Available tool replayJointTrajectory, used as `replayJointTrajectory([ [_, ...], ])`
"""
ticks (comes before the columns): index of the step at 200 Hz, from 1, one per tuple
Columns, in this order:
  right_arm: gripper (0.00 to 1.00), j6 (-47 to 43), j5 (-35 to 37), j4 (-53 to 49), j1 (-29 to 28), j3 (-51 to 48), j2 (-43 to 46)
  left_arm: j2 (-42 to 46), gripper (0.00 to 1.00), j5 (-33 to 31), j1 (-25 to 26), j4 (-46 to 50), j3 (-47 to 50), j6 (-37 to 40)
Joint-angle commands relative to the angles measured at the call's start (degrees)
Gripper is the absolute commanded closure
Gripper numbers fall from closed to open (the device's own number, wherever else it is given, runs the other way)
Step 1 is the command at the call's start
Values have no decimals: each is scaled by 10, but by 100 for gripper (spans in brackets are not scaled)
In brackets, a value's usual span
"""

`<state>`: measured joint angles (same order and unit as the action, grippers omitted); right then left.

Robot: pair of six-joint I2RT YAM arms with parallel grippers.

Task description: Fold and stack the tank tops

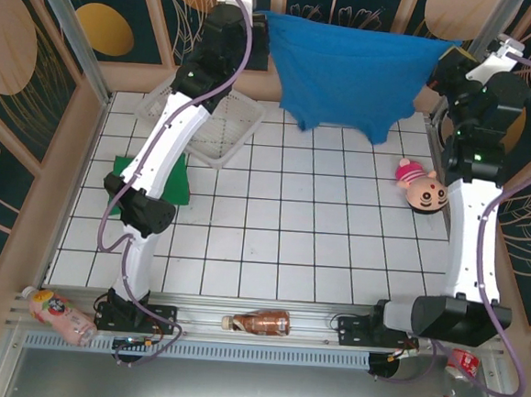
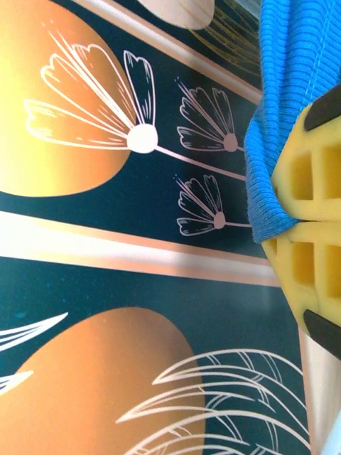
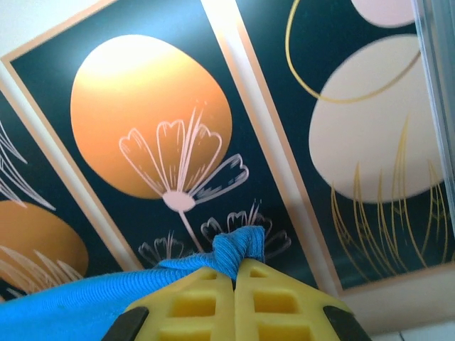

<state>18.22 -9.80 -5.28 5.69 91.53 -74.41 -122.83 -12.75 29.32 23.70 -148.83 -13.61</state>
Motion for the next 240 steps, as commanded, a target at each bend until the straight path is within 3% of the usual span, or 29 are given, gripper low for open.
replayJointTrajectory([
  [1, 100, 28, -2, -86, 0, -31, 60, 34, 97, 65, -6, 23, 14, 0],
  [24, 100, 44, -12, -182, -2, -123, 130, 87, 95, 112, -6, 88, 149, -24],
  [46, 100, 114, -72, -239, -22, -295, 231, 214, 94, 127, -5, 26, 439, -66],
  [70, 100, 198, -104, -286, -95, -462, 312, 336, 93, 137, 2, -8, 692, -133],
  [105, 100, 316, -48, -322, -235, -625, 364, 396, 89, 144, 39, -2, 899, -216],
  [148, 100, 416, -18, -329, -341, -702, 382, 411, 84, 114, 77, 17, 999, -273],
  [202, 100, 423, -16, -403, -359, -685, 392, 432, 82, 35, 81, 179, 988, -335],
  [240, 98, 441, -32, -414, -367, -709, 395, 458, 74, 74, 82, 175, 1026, -347],
])
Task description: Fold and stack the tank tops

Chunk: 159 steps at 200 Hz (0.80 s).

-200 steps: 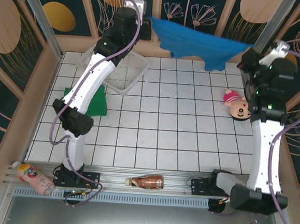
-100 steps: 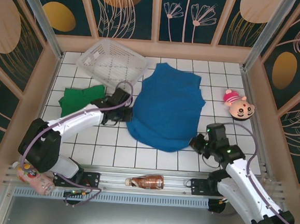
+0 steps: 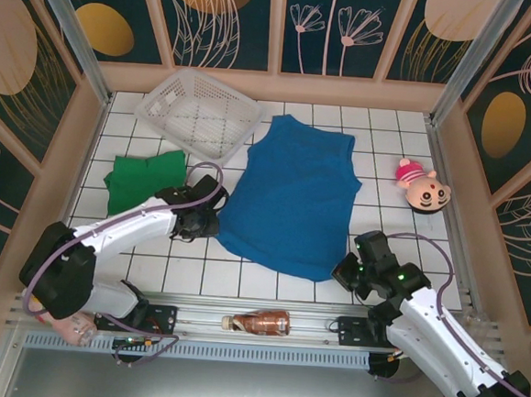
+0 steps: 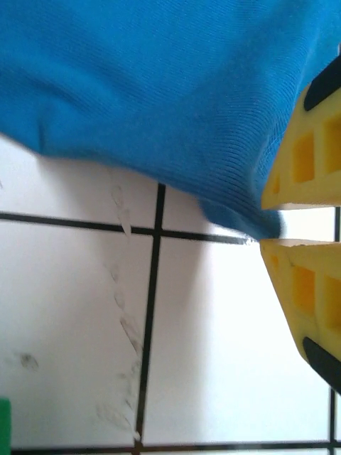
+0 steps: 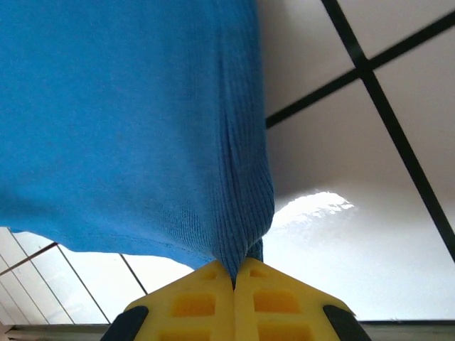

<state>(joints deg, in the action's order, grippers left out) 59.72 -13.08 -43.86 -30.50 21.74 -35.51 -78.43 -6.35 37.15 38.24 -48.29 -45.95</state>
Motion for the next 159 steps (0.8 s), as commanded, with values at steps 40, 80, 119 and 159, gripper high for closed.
replayJointTrajectory([
  [40, 88, 24, 11, -50, -5, 9, -1, 36, 65, 46, 4, 13, 46, -46],
  [80, 73, 22, 51, -92, -5, 112, -18, 56, 57, 47, 5, 12, -22, -63],
  [119, 70, -114, 66, 47, 7, 182, -136, -23, 54, 77, 4, -91, -56, -49],
  [159, 68, -163, 9, 235, 3, 91, -226, -123, 54, 54, 4, -97, -64, -17],
])
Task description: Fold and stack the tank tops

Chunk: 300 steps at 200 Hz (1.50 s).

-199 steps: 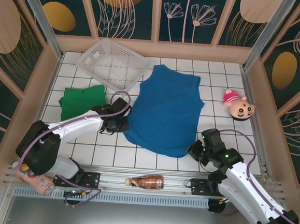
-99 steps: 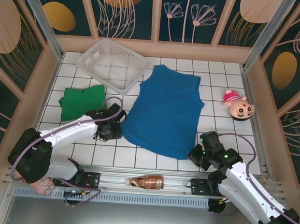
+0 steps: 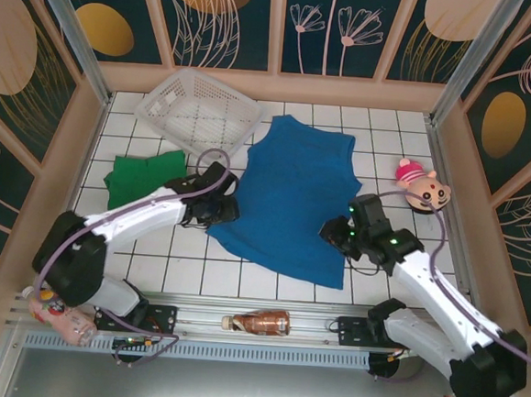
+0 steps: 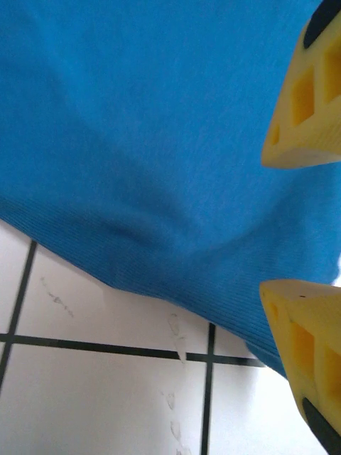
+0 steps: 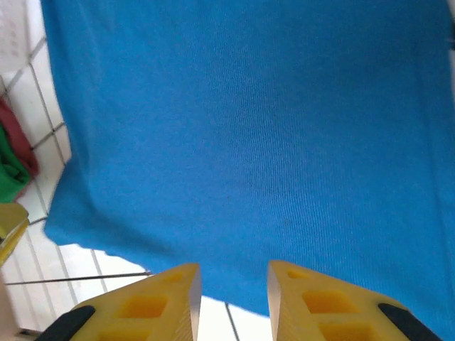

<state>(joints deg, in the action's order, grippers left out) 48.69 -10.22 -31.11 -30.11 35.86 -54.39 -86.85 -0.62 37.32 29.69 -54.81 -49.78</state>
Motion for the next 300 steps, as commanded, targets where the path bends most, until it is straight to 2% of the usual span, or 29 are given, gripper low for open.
replayJointTrajectory([
  [1, 68, -55, -20, 109, -1, -52, -38, -39, 54, -2, 2, -14, 3, 21],
  [28, 66, -82, -11, 148, 0, -85, -78, -50, 54, -11, 0, -8, 28, 31],
  [65, 66, -67, -36, 168, -9, -145, -109, -72, 54, -28, -8, 19, 55, 48],
  [99, 67, -24, -60, 143, -77, -173, -86, -55, 53, -79, -22, 94, 51, 51],
  [130, 67, 17, -92, 152, -182, -170, -89, -43, 53, -85, -42, 102, 58, 70],
  [146, 67, 22, -95, 163, -231, -145, -100, -57, 53, -112, -50, 112, 51, 87],
  [172, 64, -12, -114, 167, -250, -86, -129, -94, 53, -161, -68, 125, 9, 119],
  [192, 61, -68, -83, 130, -201, -34, -116, -138, 53, -193, -74, 138, -40, 142],
  [219, 59, -152, -60, 115, -92, 4, -115, -190, 53, -204, -77, 129, -102, 169],
  [241, 58, -210, -52, 141, 5, 18, -132, -225, 53, -235, -77, 143, -150, 182],
  [272, 58, -274, -33, 182, 108, 53, -202, -257, 52, -297, -81, 196, -216, 182],
  [300, 58, -313, -13, 196, 179, 90, -270, -243, 51, -310, -81, 238, -229, 150],
])
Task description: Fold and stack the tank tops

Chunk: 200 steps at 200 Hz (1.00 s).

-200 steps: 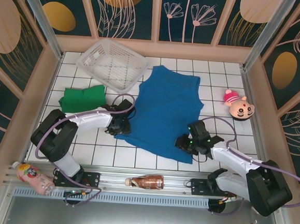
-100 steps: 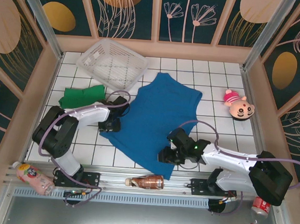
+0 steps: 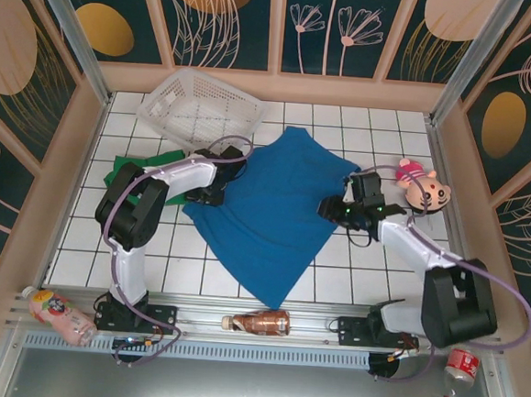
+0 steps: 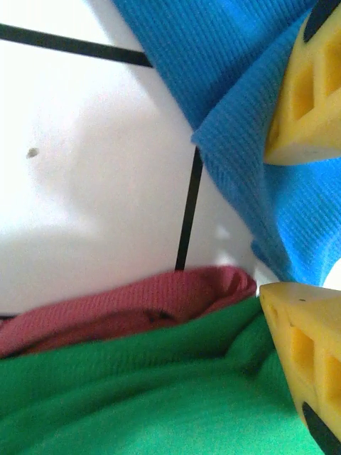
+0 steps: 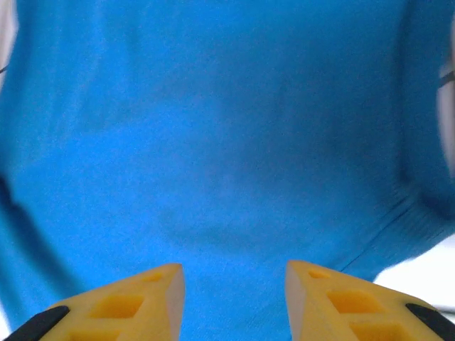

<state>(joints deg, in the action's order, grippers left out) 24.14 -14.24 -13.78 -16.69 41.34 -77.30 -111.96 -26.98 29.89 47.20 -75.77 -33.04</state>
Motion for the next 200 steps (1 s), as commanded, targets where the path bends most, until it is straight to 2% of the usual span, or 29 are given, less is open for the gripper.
replayJointTrajectory([
  [1, 58, -69, 27, 23, 48, 35, -43, 10, 51, -45, -6, 64, -19, -18],
  [17, 58, -85, 35, 28, 75, 50, -68, 26, 49, -23, -5, 74, -12, -31],
  [43, 57, -109, 48, 24, 91, 81, -103, 86, 47, 60, 16, 52, 2, -45],
  [68, 56, -113, 35, 10, 87, 97, -126, 126, 46, 114, 57, 53, -6, -69],
  [87, 56, -116, 59, -3, 88, 87, -132, 160, 45, 162, 91, 30, 6, -107],
  [102, 56, -114, 46, -8, 88, 81, -133, 172, 45, 191, 126, 4, 18, -141],
  [160, 57, -112, 25, -18, 81, 48, -129, 151, 42, 252, 271, -39, 29, -246],
  [179, 57, -116, 26, -10, 76, 52, -142, 141, 42, 282, 311, -82, 47, -275],
  [200, 59, -115, 19, 1, 75, 55, -151, 96, 41, 299, 349, -90, 46, -288],
])
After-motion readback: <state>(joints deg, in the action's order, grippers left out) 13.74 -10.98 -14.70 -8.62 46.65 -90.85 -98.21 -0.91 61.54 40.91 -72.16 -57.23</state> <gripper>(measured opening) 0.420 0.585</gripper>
